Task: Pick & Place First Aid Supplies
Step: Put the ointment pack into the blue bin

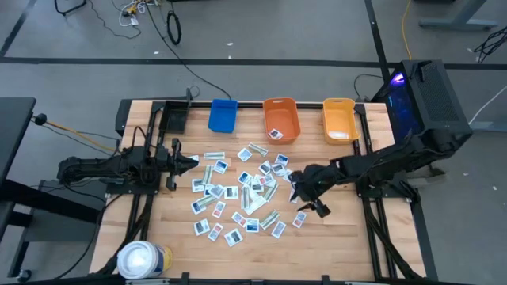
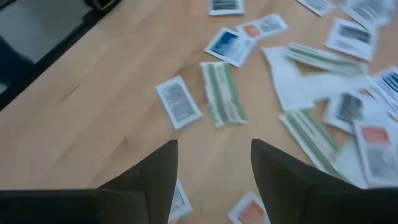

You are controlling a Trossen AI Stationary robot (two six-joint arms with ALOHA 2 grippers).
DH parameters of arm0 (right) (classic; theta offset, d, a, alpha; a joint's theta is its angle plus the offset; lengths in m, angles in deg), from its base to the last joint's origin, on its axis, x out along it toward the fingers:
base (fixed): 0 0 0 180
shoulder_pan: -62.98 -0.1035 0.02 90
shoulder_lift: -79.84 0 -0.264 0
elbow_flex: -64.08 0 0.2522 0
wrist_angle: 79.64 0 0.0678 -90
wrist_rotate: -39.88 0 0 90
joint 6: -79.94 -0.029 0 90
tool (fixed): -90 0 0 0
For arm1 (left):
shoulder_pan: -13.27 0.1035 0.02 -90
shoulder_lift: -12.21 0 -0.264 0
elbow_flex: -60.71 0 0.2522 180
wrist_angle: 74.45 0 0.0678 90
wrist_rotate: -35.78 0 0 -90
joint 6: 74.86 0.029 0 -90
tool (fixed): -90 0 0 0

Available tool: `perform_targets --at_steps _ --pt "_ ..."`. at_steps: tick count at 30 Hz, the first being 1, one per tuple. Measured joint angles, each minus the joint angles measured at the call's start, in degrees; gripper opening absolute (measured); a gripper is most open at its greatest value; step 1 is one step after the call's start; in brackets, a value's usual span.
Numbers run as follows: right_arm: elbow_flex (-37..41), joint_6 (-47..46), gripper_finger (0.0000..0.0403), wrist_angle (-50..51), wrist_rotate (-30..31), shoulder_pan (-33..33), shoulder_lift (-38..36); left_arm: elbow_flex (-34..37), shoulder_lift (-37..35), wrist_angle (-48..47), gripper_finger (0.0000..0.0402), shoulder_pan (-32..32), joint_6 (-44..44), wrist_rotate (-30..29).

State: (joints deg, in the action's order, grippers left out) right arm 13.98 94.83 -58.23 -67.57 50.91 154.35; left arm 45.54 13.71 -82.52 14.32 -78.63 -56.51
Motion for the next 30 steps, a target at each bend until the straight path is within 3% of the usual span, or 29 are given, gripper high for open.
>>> perform_targets --at_steps 10,18,24,30 --pt "1.3 4.0 0.0206 -8.3 -2.5 -6.7 8.0 0.0 0.0 0.0 0.0032 0.0 0.0 0.0" --pt "6.2 7.3 0.0231 -14.0 -2.5 -8.0 12.8 0.0 0.0 0.0 0.0032 0.0 0.0 0.0" --pt "8.0 11.0 0.0254 -17.1 2.9 -8.2 13.3 0.0 0.0 -0.1 0.0032 0.0 0.0 0.0" --pt "8.2 11.3 0.0263 -18.4 2.9 -9.0 13.7 0.0 0.0 0.0 0.0032 0.0 0.0 0.0"
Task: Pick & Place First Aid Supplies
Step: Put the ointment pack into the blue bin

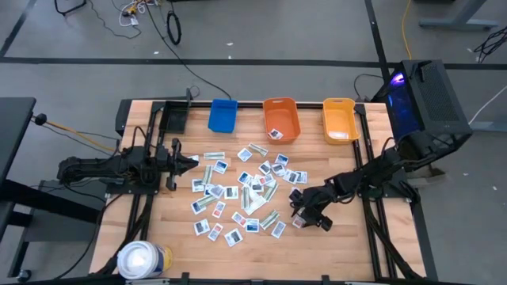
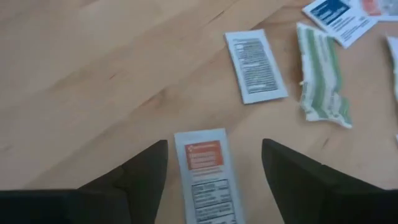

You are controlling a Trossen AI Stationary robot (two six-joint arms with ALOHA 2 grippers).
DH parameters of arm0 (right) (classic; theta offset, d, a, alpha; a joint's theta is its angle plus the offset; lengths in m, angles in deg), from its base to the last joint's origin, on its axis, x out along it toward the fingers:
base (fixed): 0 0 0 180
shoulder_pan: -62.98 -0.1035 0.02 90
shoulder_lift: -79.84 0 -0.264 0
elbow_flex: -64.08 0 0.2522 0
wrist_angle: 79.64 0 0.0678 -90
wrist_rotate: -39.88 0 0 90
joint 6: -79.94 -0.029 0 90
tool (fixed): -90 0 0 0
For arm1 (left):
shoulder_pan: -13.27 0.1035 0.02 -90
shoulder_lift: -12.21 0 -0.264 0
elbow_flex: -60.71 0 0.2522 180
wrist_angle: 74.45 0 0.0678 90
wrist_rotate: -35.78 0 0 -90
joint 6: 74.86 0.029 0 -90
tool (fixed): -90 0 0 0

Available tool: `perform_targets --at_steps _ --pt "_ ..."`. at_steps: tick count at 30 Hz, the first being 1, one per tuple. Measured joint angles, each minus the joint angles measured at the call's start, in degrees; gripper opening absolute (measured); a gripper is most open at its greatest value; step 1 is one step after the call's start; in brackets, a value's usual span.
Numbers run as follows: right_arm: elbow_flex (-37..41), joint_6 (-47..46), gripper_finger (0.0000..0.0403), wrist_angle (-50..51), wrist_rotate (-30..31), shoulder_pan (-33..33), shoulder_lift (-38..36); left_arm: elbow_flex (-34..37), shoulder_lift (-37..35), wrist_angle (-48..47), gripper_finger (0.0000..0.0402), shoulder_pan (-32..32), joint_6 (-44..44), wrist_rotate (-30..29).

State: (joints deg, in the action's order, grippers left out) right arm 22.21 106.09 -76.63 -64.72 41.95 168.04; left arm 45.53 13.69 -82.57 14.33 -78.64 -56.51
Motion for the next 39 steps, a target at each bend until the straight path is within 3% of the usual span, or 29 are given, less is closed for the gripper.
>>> perform_targets --at_steps 17,39 --pt "-0.1 -4.1 0.0262 -3.3 0.7 -0.4 4.2 0.0 0.0 0.0 0.0032 0.0 0.0 0.0" --pt "-0.2 -7.3 0.0203 1.2 0.2 -0.4 4.5 0.0 0.0 0.0 0.0032 0.0 0.0 0.0"
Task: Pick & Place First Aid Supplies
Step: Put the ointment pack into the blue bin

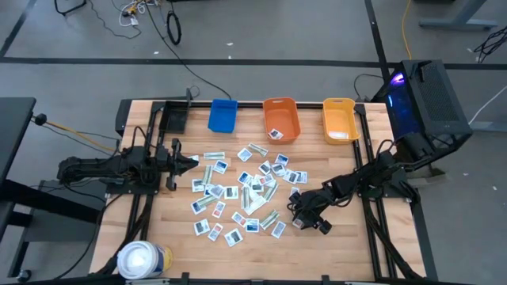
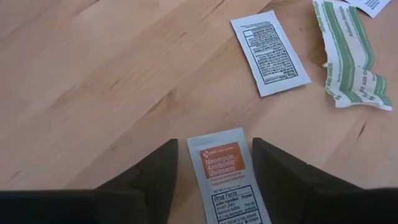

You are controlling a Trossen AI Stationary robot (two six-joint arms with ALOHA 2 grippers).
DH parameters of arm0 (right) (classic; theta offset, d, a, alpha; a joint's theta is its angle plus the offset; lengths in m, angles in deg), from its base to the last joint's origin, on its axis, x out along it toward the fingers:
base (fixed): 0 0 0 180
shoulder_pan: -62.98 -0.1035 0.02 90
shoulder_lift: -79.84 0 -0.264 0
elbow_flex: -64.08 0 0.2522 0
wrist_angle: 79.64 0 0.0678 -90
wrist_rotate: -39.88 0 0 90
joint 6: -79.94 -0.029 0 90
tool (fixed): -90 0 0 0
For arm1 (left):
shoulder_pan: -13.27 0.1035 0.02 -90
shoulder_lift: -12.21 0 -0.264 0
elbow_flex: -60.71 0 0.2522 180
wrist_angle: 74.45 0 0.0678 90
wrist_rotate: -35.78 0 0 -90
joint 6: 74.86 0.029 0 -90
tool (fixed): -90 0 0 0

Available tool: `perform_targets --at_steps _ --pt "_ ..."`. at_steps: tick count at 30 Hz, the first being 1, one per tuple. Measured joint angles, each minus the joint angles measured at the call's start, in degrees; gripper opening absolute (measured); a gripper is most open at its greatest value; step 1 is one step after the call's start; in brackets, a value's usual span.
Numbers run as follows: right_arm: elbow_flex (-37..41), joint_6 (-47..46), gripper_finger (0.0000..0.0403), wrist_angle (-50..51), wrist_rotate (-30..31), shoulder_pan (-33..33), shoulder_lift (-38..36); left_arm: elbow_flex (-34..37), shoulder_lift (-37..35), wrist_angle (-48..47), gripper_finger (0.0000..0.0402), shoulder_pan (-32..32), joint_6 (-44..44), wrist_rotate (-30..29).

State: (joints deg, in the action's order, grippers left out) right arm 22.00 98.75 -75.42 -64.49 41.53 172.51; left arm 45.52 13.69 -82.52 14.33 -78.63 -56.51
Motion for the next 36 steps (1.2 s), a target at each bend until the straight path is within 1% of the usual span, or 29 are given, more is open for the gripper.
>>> perform_targets --at_steps 12,22,28,36 --pt "0.2 -0.3 0.0155 0.1 0.2 0.0 0.0 0.0 0.0 0.0 0.0032 0.0 0.0 0.0" --pt "0.2 -0.3 0.0122 0.1 0.2 0.0 0.1 0.0 0.0 0.0 0.0032 0.0 0.0 0.0" --pt "0.2 -0.3 0.0115 -0.4 0.2 0.0 0.1 0.0 0.0 0.0 0.0032 0.0 0.0 0.0" --pt "-2.2 -1.0 0.0114 1.4 0.2 0.0 0.1 0.0 0.0 0.0 0.0032 0.0 0.0 0.0"
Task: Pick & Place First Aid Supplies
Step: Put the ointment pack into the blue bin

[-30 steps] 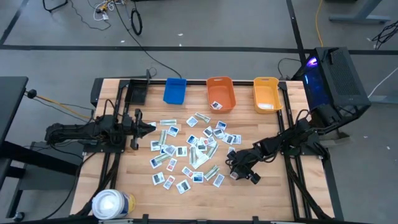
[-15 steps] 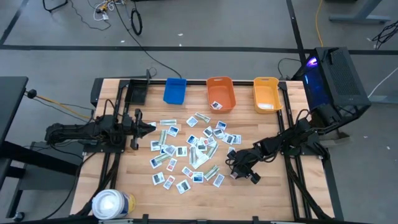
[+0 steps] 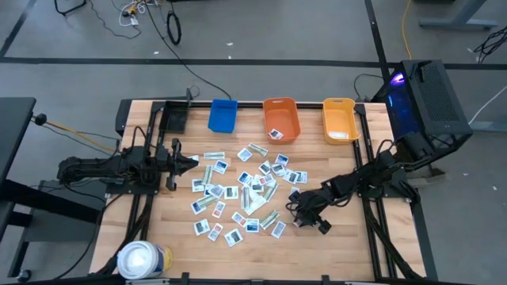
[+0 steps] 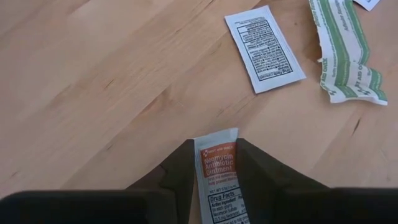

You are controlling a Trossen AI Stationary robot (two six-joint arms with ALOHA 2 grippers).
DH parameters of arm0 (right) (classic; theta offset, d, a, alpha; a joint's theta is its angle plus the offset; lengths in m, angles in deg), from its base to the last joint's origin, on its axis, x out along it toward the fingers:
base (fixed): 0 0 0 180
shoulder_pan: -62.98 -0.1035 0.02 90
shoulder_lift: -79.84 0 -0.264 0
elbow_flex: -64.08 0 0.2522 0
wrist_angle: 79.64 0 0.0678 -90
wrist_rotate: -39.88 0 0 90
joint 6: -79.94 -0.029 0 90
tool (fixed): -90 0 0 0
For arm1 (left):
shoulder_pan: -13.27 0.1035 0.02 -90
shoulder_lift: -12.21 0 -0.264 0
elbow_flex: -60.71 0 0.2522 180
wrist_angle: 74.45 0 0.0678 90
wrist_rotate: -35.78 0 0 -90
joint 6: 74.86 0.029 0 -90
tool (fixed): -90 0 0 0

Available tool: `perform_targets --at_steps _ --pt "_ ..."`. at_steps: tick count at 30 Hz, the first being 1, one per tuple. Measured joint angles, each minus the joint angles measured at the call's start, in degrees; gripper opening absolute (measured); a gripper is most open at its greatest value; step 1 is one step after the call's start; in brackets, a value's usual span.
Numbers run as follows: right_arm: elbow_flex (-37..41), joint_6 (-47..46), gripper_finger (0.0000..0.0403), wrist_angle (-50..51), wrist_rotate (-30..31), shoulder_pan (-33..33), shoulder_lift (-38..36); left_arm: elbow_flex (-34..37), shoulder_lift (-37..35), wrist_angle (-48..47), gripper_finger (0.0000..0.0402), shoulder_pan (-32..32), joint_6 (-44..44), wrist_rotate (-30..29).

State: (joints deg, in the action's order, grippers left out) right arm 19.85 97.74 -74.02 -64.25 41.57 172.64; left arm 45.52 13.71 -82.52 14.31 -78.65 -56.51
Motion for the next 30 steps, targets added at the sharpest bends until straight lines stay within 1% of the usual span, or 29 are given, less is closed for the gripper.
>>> perform_targets --at_steps 7,13,19,26,30 --pt "-1.6 0.3 0.0111 1.7 0.3 0.1 -0.6 0.0 0.0 0.0 0.0032 0.0 0.0 0.0" --pt "-1.6 0.6 0.0093 4.4 2.9 0.1 -2.1 0.0 0.0 0.0 0.0032 0.0 0.0 0.0" --pt "-1.6 0.7 0.008 4.9 3.3 0.2 -2.8 0.0 0.0 0.0 0.0032 0.0 0.0 0.0" --pt "-1.6 0.7 0.0079 5.5 3.2 0.2 -5.1 0.0 0.0 0.0 0.0032 0.0 0.0 0.0" --pt "-1.7 0.9 0.0079 6.4 5.1 0.2 -6.7 0.0 0.0 0.0 0.0032 0.0 0.0 0.0"
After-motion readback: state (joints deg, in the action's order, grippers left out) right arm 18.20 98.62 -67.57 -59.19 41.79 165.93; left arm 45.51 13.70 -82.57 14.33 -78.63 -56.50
